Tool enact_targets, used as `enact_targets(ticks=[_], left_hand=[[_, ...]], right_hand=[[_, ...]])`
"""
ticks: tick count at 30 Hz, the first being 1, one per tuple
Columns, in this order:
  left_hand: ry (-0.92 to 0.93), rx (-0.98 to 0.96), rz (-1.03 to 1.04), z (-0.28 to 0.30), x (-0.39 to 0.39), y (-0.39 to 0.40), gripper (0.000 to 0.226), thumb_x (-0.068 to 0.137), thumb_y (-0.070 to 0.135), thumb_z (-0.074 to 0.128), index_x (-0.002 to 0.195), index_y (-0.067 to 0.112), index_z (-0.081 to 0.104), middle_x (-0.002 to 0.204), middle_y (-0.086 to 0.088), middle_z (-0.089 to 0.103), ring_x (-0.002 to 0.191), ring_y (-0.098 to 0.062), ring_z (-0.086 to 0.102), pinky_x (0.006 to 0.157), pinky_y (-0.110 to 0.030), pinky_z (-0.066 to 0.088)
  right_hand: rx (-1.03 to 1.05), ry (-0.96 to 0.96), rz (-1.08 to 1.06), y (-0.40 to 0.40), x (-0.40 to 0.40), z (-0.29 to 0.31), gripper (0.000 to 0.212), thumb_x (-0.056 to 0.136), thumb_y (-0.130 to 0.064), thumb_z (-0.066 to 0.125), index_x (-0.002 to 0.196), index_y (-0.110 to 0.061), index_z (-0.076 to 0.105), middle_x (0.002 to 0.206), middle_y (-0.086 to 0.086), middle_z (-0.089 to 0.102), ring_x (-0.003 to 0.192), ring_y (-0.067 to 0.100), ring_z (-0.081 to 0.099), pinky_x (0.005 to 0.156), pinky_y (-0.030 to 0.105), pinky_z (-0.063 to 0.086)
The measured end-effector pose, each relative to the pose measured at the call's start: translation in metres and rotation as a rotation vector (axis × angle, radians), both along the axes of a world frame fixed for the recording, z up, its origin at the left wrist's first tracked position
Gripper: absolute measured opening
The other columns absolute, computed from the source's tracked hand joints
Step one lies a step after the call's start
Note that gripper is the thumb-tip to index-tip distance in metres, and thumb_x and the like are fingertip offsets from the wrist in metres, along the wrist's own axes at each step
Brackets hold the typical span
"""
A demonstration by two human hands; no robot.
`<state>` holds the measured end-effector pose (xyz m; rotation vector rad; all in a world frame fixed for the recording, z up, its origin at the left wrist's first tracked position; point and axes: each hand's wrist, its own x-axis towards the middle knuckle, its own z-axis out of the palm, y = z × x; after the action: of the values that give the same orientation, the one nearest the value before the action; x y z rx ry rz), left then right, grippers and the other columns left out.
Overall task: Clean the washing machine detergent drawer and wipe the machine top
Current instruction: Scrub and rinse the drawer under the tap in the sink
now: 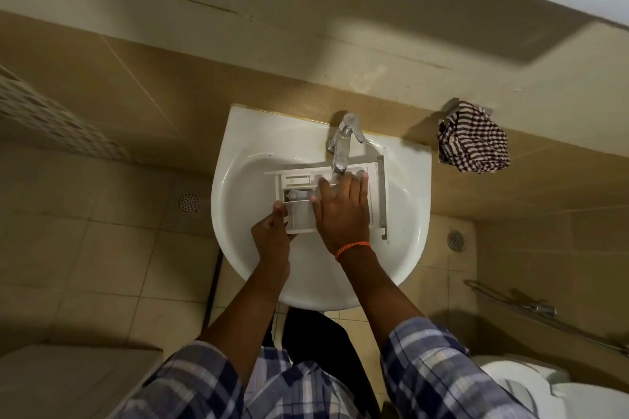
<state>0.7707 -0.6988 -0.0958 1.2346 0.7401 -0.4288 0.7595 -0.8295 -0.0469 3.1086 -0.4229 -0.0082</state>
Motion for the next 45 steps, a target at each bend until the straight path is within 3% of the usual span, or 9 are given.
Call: enact_targets(ticks=[5,11,15,21,25,30,35,40,45], left_hand=[[-0.013,0.025,0.002,0.002,-0.003,-0.006,0.019,0.104,0.036,0.07,0.098,0.02,0.079,0.097,0.003,0.08,0.084,-0.008,0.078,0.069,-0.031,0.067],[-0.065,0.064,-0.059,0.0,-0.004,-0.005,0.027,0.106,0.041,0.065,0.105,0.019,0.082,0.098,0.004,0.083,0.093,-0.016,0.08,0.068,-0.027,0.065],[-0.049,0.072,-0.022,-0.005,0.0,0.006,0.028,0.104,0.041,0.069,0.098,0.017,0.081,0.105,-0.006,0.081,0.097,-0.022,0.079,0.069,-0.033,0.067],[-0.06,0.097,-0.065,-0.008,0.012,-0.001,0.029,0.102,0.041,0.073,0.09,0.016,0.081,0.104,-0.011,0.081,0.102,-0.03,0.078,0.084,-0.049,0.068],[-0.078,0.104,-0.103,-0.006,0.015,0.0,0.029,0.104,0.039,0.07,0.088,0.019,0.081,0.089,-0.002,0.082,0.089,-0.022,0.079,0.076,-0.04,0.068],[-0.043,0.105,-0.088,-0.011,0.024,-0.001,0.038,0.103,0.04,0.071,0.099,0.003,0.081,0.102,-0.009,0.079,0.095,-0.021,0.075,0.062,-0.025,0.064],[-0.049,0.173,-0.144,-0.016,0.041,-0.012,0.036,0.099,0.049,0.074,0.093,0.014,0.082,0.096,-0.003,0.081,0.097,-0.025,0.078,0.085,-0.052,0.068],[-0.044,0.189,-0.178,-0.014,0.045,-0.013,0.03,0.103,0.043,0.072,0.081,0.023,0.076,0.091,0.001,0.077,0.094,-0.022,0.075,0.085,-0.05,0.068],[-0.014,0.157,-0.191,-0.019,0.04,-0.016,0.034,0.103,0.044,0.072,0.081,0.019,0.079,0.092,-0.003,0.079,0.099,-0.028,0.076,0.082,-0.049,0.068]], right_hand=[[-0.069,-0.112,-0.021,-0.027,-0.021,0.006,0.041,0.108,-0.02,0.047,0.143,-0.002,0.058,0.14,0.02,0.063,0.136,0.037,0.055,0.128,0.061,0.021],[0.027,0.035,-0.02,0.015,-0.006,0.002,0.068,0.112,-0.052,0.027,0.151,-0.001,0.049,0.149,0.021,0.054,0.147,0.042,0.042,0.132,0.055,0.013],[0.125,-0.037,0.133,-0.003,-0.001,0.004,0.052,0.113,-0.044,0.035,0.141,-0.008,0.059,0.137,0.012,0.065,0.133,0.029,0.057,0.129,0.05,0.024],[-0.033,-0.106,-0.222,-0.001,0.004,0.01,0.034,0.105,-0.025,0.047,0.119,-0.001,0.066,0.114,0.02,0.065,0.108,0.042,0.059,0.114,0.052,0.04],[0.128,-0.089,0.018,0.015,0.008,0.002,0.045,0.111,-0.042,0.042,0.125,-0.005,0.064,0.124,0.016,0.063,0.116,0.033,0.057,0.109,0.048,0.044],[0.067,-0.182,-0.127,-0.024,-0.003,0.001,0.031,0.102,-0.016,0.049,0.12,-0.001,0.068,0.117,0.02,0.068,0.108,0.04,0.061,0.103,0.049,0.048],[0.039,-0.117,-0.174,0.009,0.008,-0.004,0.054,0.109,-0.037,0.042,0.146,0.0,0.055,0.14,0.028,0.06,0.134,0.047,0.053,0.127,0.058,0.026],[0.046,-0.117,0.058,-0.031,-0.007,-0.001,0.054,0.111,-0.035,0.039,0.16,-0.015,0.044,0.151,0.014,0.059,0.144,0.033,0.049,0.129,0.054,0.023],[0.016,-0.112,-0.141,-0.015,-0.015,-0.013,0.054,0.111,-0.035,0.037,0.154,-0.005,0.05,0.153,0.018,0.056,0.148,0.037,0.045,0.13,0.054,0.023]])
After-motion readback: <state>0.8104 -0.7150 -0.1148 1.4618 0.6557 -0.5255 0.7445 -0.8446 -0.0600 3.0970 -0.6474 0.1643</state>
